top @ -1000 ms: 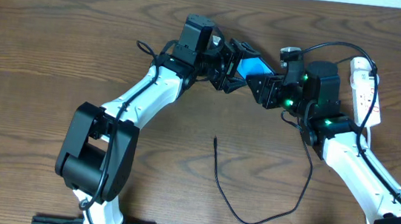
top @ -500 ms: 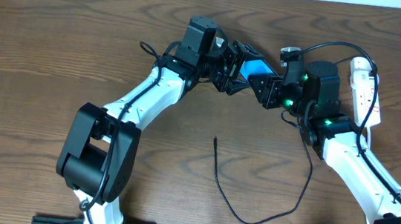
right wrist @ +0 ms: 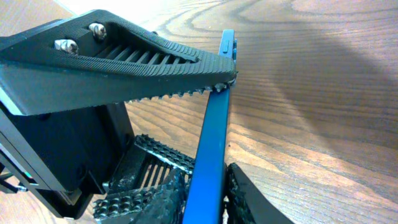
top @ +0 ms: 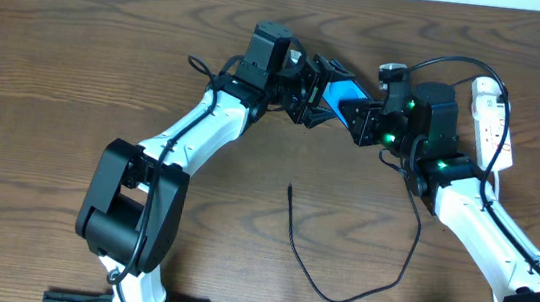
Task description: Plug charger to phone and switch on socket
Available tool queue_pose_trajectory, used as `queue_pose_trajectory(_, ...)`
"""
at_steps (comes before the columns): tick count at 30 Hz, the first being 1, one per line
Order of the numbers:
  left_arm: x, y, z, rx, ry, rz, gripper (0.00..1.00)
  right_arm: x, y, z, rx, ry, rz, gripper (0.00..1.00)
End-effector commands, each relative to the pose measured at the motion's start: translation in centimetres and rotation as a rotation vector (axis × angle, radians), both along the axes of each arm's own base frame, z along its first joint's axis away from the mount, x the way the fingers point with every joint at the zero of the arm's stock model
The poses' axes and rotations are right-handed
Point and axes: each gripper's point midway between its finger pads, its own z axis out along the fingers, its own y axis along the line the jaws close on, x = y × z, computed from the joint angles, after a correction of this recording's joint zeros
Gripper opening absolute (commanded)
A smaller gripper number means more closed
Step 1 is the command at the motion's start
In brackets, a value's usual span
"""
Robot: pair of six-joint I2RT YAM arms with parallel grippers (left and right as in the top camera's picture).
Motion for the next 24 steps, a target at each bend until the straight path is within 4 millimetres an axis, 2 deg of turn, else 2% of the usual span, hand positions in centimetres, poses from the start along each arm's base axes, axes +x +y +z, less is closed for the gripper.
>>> queue_pose_trajectory(1,-0.2,-0.2,2.2,-0.03,-0.048,-0.019,0.07,0.1,0.6,0.8,0.013,-0.02,0.027,0.18)
queue_pose_trajectory(12,-0.2,-0.2,2.2,-0.03,-0.048,-0.019,0.08,0.3,0.7,1.1,0.019,-0.038,0.026,0.01)
queue_pose_trajectory(13,-0.2,-0.2,2.2,-0.03,-0.048,-0.019,0.16,0.3,0.7,1.2,0.019,-0.041,0.026,0.01)
queue_pose_trajectory(15,-0.2,-0.2,2.2,-0.03,-0.048,-0.019,0.45,0.3,0.6,1.2,0.02,-0.042,0.025,0.01)
queue_pose_trajectory(17,-0.1,-0.1,2.2,-0.03,-0.048,-0.016,0.81,0.5,0.5,1.3,0.017,-0.049,0.016,0.01)
queue_pose_trajectory(18,0.0,0.1,2.3,-0.03,-0.048,-0.012,0.88,0.9,-0.1,1.2,0.003,-0.055,-0.014,0.01)
queue_pose_trajectory(21,0.1,0.4,2.8,-0.058,-0.051,-0.031,0.89,2.0,-1.7,1.2,-0.027,-0.071,-0.09,0.01)
queue_pose_trajectory(24,0.1,0.6,4.8,-0.138,-0.112,-0.091,0.89,3.0,-3.3,1.4,-0.015,-0.068,-0.165,0.01)
